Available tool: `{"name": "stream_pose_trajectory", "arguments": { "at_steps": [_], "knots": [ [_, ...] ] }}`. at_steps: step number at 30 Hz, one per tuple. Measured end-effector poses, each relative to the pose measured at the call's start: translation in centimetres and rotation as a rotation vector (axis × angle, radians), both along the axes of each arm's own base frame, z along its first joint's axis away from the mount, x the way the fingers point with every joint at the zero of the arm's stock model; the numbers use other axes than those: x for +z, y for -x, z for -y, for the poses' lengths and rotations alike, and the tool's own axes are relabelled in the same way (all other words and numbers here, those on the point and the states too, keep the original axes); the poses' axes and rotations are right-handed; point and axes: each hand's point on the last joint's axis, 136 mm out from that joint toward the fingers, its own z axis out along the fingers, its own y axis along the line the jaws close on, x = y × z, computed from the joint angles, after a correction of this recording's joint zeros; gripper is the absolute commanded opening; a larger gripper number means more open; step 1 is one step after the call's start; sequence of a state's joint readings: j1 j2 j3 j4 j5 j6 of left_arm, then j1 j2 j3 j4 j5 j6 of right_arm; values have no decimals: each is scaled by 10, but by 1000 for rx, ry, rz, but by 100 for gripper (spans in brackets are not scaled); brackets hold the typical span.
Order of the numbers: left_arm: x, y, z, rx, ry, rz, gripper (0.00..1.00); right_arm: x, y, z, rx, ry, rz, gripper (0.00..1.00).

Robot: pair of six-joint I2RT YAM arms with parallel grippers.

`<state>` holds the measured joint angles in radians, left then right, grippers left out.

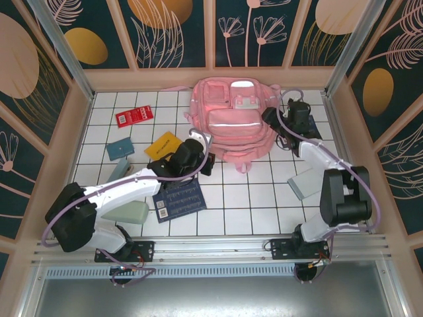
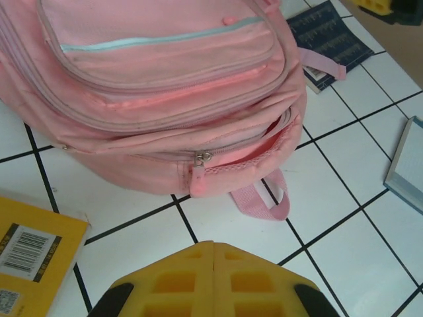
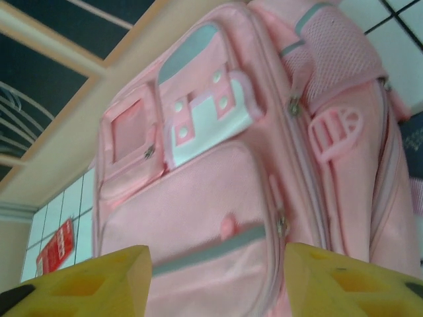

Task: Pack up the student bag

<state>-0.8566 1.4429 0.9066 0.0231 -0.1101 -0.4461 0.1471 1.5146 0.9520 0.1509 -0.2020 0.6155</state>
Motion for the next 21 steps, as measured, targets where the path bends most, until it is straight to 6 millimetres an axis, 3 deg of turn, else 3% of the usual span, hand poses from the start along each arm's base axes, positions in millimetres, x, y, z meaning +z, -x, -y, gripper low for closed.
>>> {"name": "stream_pose_trajectory", "arguments": {
  "at_steps": [3,6,10,14,21],
  "knots": [
    [-16,-2,4,-5,-23,-25,0,2,23,-10,26,1,10,54],
    [-36,-5,7,-4,-55,-53,20,-5,43,-18,50,3,0,53],
    [-58,-11,13,-4,-91,-81,23,-23,61,-37,94,7,-40,52],
    [-71,-22,27,-8,-109,-92,27,-28,69,-50,125,8,-54,52],
    [-83,-40,46,-12,-121,-91,36,-33,70,-48,117,10,-64,52]
  ]
}}
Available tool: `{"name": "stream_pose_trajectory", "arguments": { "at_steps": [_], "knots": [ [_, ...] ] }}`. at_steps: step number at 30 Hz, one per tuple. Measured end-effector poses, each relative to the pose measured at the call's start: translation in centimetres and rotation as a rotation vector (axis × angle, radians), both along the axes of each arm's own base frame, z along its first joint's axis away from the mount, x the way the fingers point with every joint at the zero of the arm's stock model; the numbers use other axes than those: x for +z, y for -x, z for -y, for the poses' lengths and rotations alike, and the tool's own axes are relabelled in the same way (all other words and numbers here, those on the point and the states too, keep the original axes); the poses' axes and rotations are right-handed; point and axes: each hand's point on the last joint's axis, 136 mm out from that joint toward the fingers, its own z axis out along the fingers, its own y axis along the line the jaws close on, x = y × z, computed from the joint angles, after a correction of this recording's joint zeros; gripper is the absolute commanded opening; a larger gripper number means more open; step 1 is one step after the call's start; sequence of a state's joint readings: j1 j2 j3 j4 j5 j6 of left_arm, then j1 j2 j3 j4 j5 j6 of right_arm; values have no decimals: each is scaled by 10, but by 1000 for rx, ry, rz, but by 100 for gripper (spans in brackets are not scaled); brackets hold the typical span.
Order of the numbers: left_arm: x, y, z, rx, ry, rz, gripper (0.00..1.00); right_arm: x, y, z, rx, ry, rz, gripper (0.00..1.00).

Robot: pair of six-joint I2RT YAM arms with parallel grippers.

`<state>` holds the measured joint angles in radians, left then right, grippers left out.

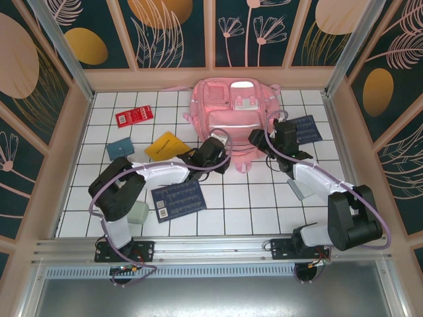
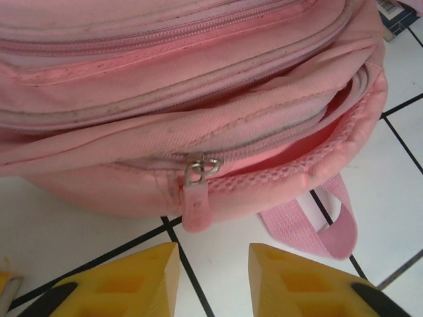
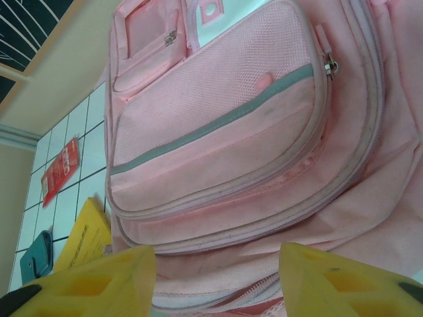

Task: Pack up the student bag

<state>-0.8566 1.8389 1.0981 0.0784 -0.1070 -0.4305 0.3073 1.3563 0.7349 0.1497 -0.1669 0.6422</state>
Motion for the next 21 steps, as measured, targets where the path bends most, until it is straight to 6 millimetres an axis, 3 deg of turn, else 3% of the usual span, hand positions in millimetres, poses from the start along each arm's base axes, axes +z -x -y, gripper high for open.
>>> {"name": "stream_pose_trajectory", "arguments": {
  "at_steps": [4,6,12,21],
  "knots": [
    [-8,-10,6,18,-20,5,37,-4,2,1,-3,1,-9,53],
    [-12,-14,7,25,-33,6,32,-4,3,1,-3,1,-10,52],
    [-21,-18,5,39,-65,4,0,-3,4,0,-7,-9,-12,53],
    [-23,-14,3,35,-70,-2,0,-10,12,-12,19,-17,-32,51]
  ]
}}
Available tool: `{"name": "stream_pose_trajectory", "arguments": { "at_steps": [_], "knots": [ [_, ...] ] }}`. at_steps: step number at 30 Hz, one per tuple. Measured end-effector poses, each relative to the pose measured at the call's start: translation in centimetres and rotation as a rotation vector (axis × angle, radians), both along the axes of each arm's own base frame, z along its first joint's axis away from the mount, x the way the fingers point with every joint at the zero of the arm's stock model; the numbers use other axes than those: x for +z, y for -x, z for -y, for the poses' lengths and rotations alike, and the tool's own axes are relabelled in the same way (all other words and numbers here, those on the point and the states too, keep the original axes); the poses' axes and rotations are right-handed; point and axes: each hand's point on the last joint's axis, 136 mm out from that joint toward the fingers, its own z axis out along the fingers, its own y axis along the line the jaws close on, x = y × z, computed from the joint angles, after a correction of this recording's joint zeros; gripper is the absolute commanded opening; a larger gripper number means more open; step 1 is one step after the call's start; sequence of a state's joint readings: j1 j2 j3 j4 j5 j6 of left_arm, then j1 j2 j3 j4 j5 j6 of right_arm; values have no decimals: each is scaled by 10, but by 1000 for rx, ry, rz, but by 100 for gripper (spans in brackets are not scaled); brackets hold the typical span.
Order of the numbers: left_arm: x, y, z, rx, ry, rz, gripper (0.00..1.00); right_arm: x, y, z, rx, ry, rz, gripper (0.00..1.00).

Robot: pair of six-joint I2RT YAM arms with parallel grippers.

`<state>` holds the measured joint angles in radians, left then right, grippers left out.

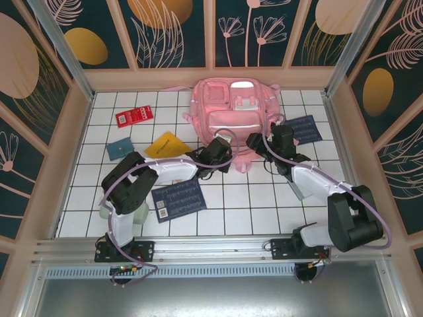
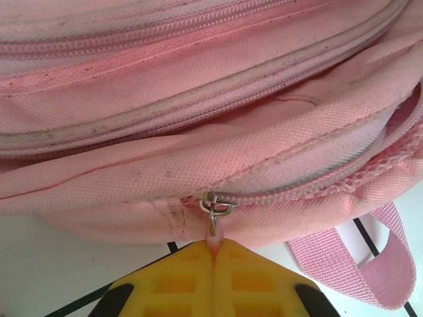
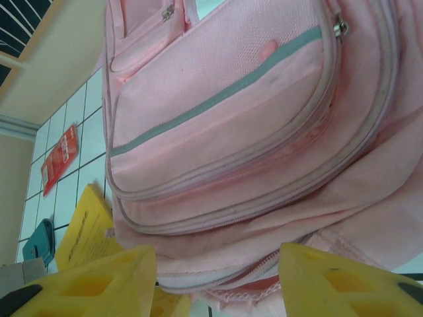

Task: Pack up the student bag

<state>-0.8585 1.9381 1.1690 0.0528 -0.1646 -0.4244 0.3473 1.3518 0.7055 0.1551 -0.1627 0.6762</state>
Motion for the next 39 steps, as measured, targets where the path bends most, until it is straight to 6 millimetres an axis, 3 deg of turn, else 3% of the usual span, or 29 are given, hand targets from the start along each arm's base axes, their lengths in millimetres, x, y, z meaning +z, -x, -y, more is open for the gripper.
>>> {"name": "stream_pose_trajectory", "arguments": {
  "at_steps": [7,14,20,23,26,29,34,39],
  "knots": [
    [7,3,-2,-6,15,5,0,-19,-9,9,-60,38,-38,49],
    [10,5,1,-17,26,2,0,-37,-42,23,-128,34,-81,49],
    [10,6,1,-21,28,1,0,-38,-74,13,-130,6,-79,48],
    [10,6,1,-20,26,3,0,-42,-83,11,-137,-5,-94,33],
    [10,4,0,-15,19,9,0,-52,-90,14,-156,-19,-126,4],
    [10,3,-3,-5,5,18,0,-60,-90,17,-160,-22,-150,0],
    [10,0,-12,21,-32,33,0,-50,-88,18,-153,-15,-133,0],
    [13,-10,-35,78,-64,38,0,-1,-88,24,-145,5,-14,0]
  ]
}}
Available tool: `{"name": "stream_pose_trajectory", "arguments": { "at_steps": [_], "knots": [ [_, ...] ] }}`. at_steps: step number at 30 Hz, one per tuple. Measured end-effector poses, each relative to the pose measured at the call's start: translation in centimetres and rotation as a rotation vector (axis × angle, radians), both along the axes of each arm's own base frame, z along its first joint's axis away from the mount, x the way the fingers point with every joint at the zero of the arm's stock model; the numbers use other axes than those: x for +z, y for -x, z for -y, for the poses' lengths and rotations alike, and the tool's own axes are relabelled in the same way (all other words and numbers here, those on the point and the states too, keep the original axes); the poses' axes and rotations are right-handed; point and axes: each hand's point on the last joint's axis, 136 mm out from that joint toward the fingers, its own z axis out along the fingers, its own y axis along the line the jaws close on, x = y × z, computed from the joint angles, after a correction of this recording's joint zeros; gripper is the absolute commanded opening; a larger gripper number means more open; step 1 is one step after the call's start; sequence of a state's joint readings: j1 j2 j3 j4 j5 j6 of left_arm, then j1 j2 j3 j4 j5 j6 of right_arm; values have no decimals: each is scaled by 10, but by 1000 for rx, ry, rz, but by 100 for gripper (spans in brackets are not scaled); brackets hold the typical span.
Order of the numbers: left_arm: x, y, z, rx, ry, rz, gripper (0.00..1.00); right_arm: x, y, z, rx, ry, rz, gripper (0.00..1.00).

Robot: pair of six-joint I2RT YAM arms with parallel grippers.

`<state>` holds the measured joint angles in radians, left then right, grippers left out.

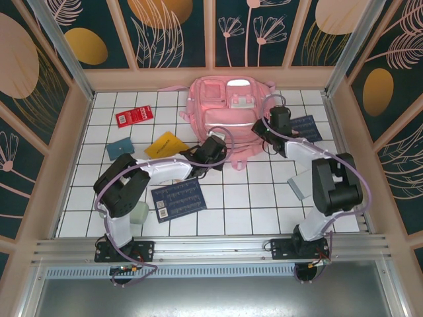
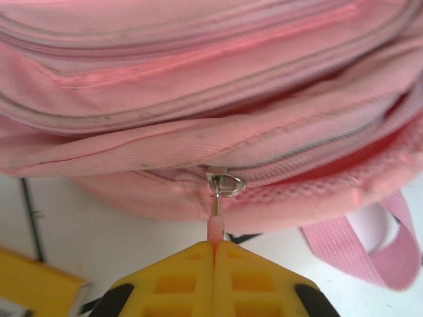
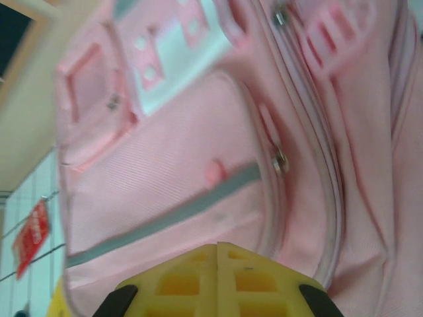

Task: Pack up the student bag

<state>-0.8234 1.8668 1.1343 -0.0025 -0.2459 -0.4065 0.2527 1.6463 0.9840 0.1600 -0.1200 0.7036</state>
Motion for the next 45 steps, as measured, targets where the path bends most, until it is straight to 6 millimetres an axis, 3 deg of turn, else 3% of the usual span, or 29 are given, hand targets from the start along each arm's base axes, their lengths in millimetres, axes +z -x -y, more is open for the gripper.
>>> {"name": "stream_pose_trajectory", "arguments": {
  "at_steps": [4,6,8,10,13,17,21,25,30,36,41,45],
  "knots": [
    [-2,-10,-29,61,-41,2,0,41,1,12,-8,4,97,0],
    [-2,-11,-37,70,-49,-1,0,50,2,17,-9,10,122,0],
    [0,-10,-40,67,-47,-3,0,52,4,17,1,12,128,20],
    [6,-7,-38,52,-28,-2,0,47,9,9,27,17,119,33],
    [17,-3,-32,25,4,3,0,29,29,-9,84,18,79,39],
    [31,6,-15,-30,33,29,0,4,62,-36,162,-22,11,40],
    [35,23,7,-96,53,35,0,-14,84,-48,183,-115,-50,41],
    [35,26,12,-107,55,39,0,-17,99,-71,211,-191,-83,44],
    [40,24,-5,-54,36,70,0,-5,103,-100,249,-262,-62,44],
    [50,12,-42,81,39,102,5,-21,103,-126,258,-309,-114,45],
    [39,8,-73,171,20,90,12,-30,104,-151,275,-337,-157,47],
    [34,11,-77,184,14,82,12,-30,102,-162,262,-368,-166,48]
  ]
}}
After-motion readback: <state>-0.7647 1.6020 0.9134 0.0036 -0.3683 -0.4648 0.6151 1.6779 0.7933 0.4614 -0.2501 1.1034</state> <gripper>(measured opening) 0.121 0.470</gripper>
